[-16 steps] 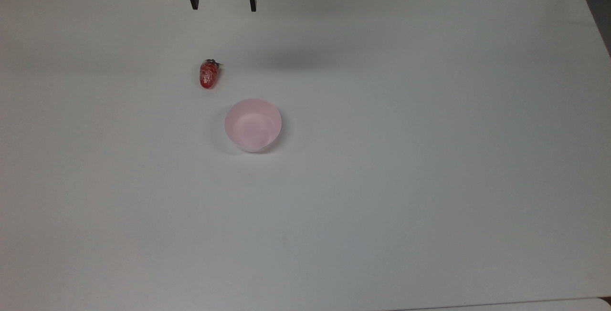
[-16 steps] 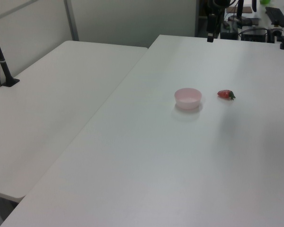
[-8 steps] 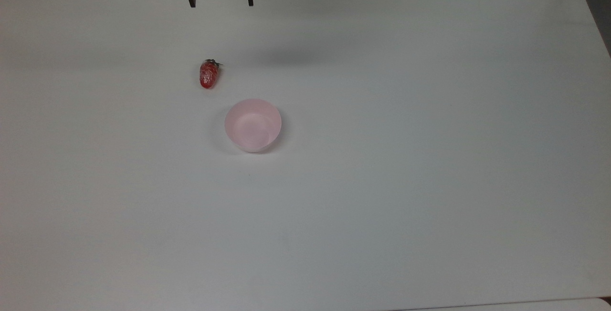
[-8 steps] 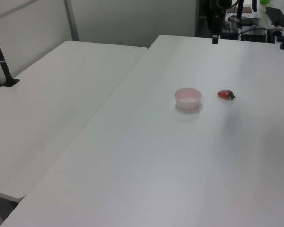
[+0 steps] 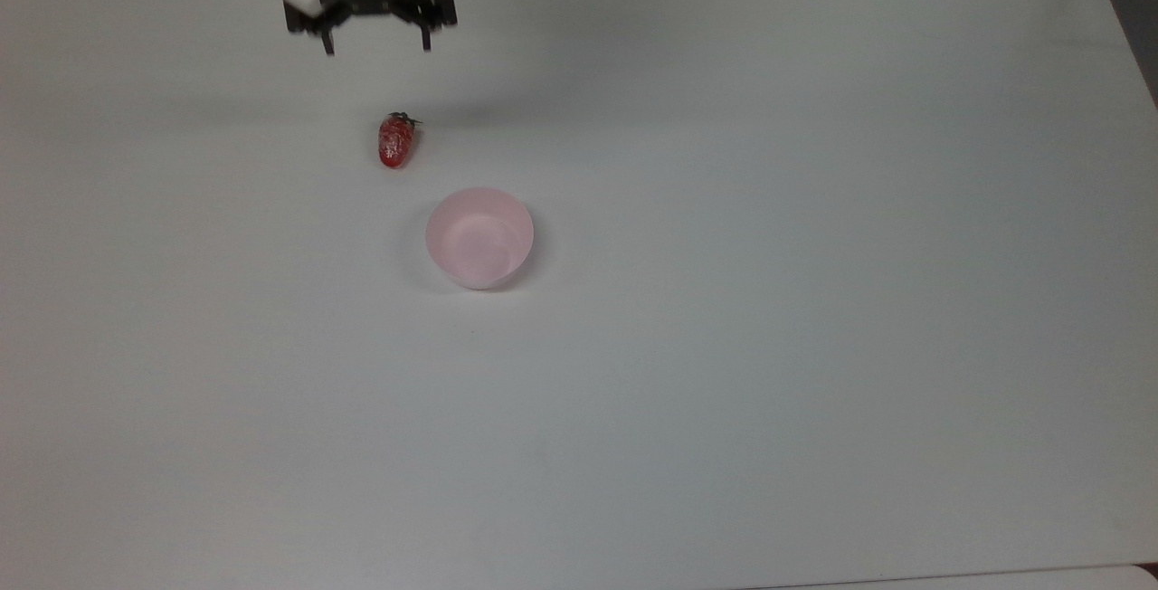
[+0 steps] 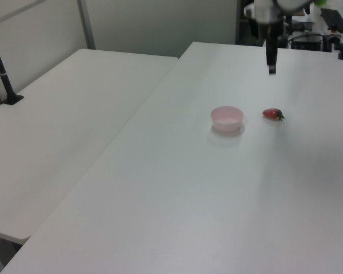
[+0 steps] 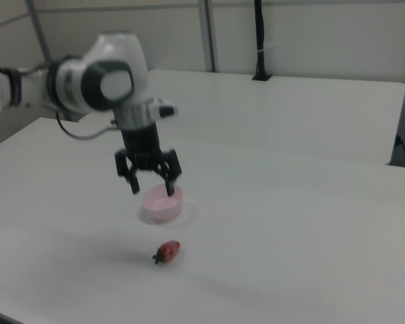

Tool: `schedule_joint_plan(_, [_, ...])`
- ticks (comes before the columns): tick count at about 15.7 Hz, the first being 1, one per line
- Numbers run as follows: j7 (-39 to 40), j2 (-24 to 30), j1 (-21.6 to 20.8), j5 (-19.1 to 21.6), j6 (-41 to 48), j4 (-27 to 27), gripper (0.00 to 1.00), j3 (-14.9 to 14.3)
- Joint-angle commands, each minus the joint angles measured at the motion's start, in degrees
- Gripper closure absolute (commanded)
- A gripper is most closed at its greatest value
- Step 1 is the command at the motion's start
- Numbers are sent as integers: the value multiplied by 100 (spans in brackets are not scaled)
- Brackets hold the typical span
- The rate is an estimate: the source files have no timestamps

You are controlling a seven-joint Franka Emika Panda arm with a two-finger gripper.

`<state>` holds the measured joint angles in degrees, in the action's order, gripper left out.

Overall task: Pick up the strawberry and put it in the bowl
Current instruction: 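Move the open gripper down over the red strawberry, then close the gripper on the strawberry and lift it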

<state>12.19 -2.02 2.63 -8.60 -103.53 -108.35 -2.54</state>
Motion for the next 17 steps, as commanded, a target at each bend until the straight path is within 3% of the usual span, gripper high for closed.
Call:
schedule_joint_plan(1, [-847, 44, 124, -116, -1439, -1274, 0, -27])
schedule_joint_plan(3, [-1078, -166, 194, -116, -1872, -1486, 0, -36])
schedule_joint_plan(9, [-1183, -720, 388, -81, -1926, -1469, 1, -36])
schedule_joint_plan(14, [-1744, -914, 353, -10, -2330, -1443, 8, -27])
schedule_joint_plan(16, [-1887, -923, 335, -2, -2339, -1408, 18, -18])
schedule_joint_plan(17, [-1887, -923, 326, 7, -2330, -1399, 28, -9])
